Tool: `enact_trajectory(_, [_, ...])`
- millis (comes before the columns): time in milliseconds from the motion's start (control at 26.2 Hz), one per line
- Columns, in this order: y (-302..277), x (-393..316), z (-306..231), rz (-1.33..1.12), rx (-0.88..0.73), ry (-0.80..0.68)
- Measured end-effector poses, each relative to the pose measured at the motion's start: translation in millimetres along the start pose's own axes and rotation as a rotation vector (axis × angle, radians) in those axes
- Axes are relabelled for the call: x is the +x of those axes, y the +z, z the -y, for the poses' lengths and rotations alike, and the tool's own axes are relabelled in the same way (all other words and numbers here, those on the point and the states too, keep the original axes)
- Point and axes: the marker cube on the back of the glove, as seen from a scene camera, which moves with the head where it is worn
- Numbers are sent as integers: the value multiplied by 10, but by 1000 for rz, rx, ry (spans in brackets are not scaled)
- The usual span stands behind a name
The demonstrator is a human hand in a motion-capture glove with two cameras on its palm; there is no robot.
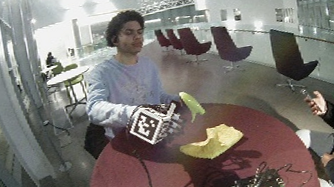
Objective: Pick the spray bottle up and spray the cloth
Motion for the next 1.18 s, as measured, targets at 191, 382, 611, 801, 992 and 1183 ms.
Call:
enact_trajectory(191, [30,29,0,-16,-20,25])
enact_trajectory(382, [41,58,19,-33,-10,40])
enact_trajectory(611, [66,67,21,-30,-7,47])
enact_trajectory(801, [73,84,33,-39,0,56])
enact_trajectory(992, [60,83,62,-37,13,62])
enact_trajectory(1183, [82,74,43,-31,-7,68])
